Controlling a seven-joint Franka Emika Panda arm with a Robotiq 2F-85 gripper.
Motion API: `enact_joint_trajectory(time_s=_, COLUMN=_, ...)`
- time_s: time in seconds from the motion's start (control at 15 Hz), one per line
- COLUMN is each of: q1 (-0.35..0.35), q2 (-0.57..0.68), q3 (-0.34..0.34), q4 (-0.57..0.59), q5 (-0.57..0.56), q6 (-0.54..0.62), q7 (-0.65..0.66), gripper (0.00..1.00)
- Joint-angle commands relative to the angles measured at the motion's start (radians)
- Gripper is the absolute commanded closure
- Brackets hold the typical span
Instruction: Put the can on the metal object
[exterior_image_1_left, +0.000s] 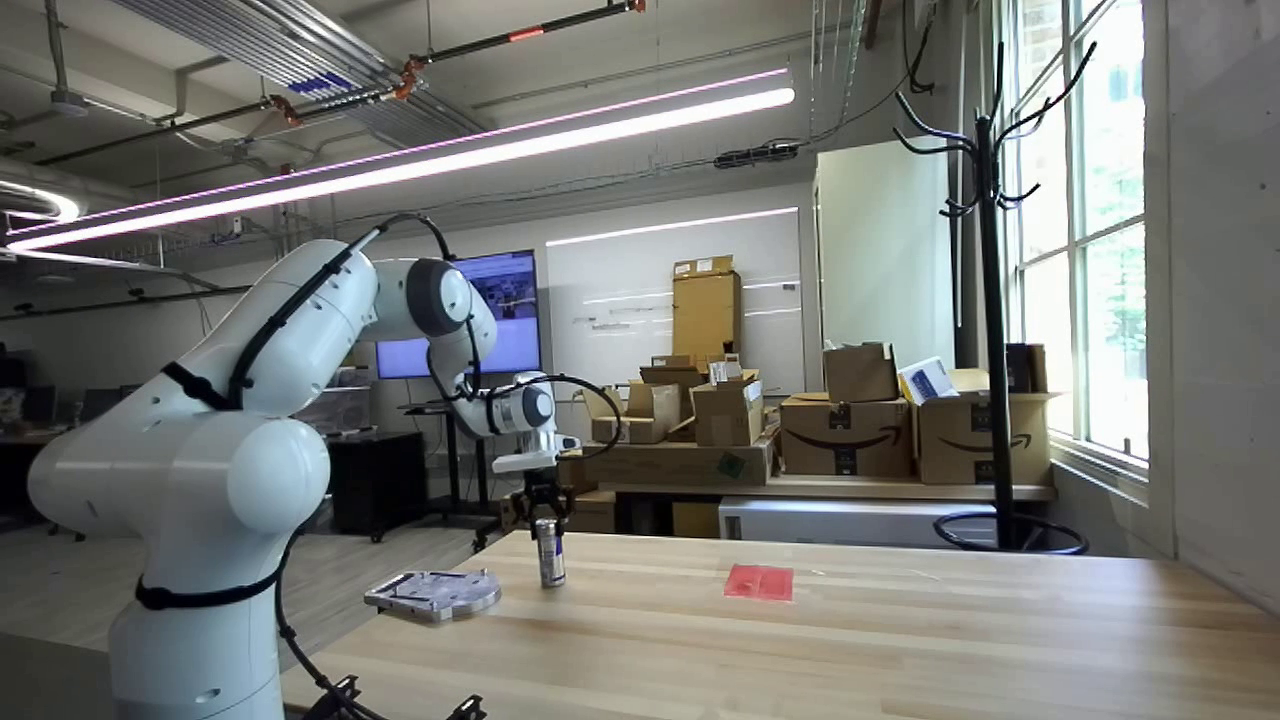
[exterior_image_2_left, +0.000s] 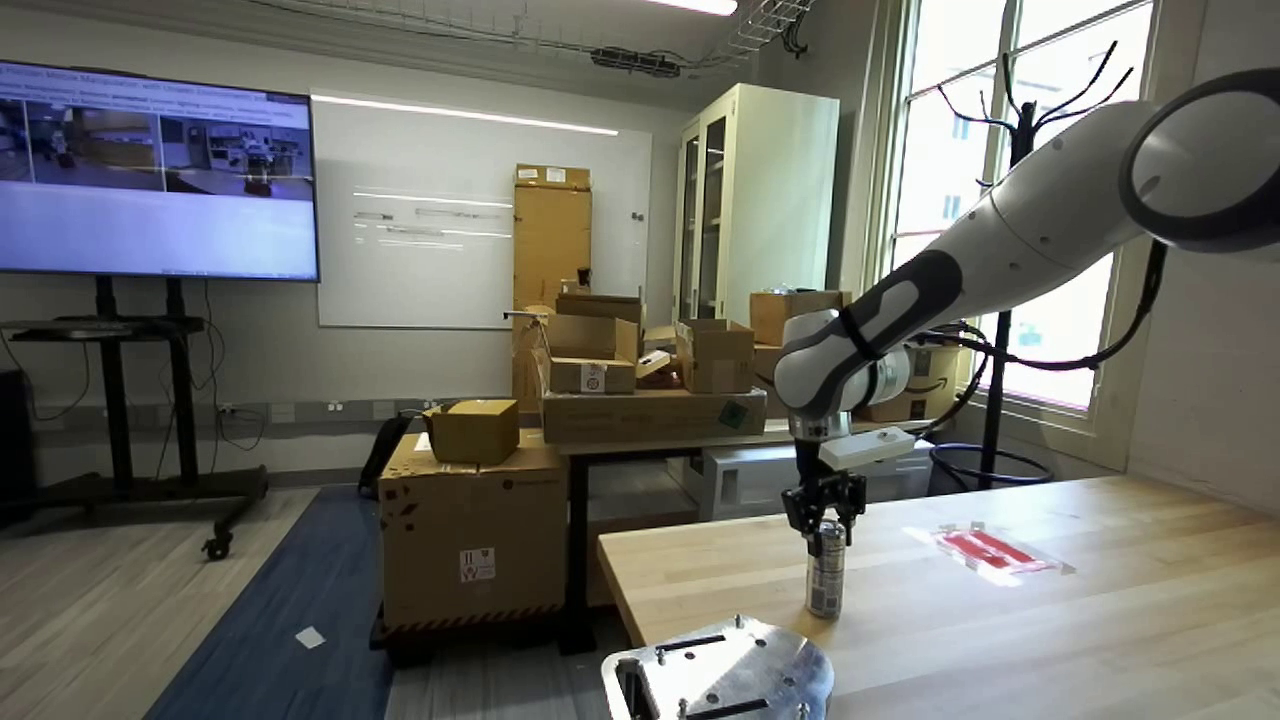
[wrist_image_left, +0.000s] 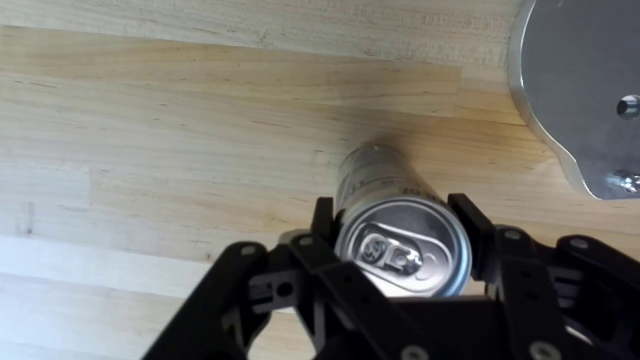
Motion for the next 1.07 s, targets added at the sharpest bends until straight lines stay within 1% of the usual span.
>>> enact_joint_trajectory(time_s=0.0, q1=-0.009, q2=-0.011, q3=0.006, q4=-0.004, q5=0.009, q6=-0.006, q7=-0.035, gripper=0.66)
enact_joint_trajectory(time_s=0.33, q1=-0.009, q2=-0.088, q3=0.009, q4=-0.079, q5=0.009, q6=0.011, q7=-0.038, gripper=0.66)
enact_joint_trajectory(time_s=0.6, q1=0.008, q2=-0.204, q3=0.016, q4=-0.184, q5=0.001, q6=0.033, q7=-0.028, gripper=0.66)
enact_joint_trajectory(time_s=0.87, q1=0.039, q2=-0.315, q3=0.046, q4=-0.283, q5=0.002, q6=0.052, q7=-0.019, gripper=0.66)
enact_joint_trajectory(time_s=1.0, q1=0.068, q2=-0.344, q3=0.07, q4=-0.322, q5=0.0, q6=0.053, q7=-0.009, gripper=0.66)
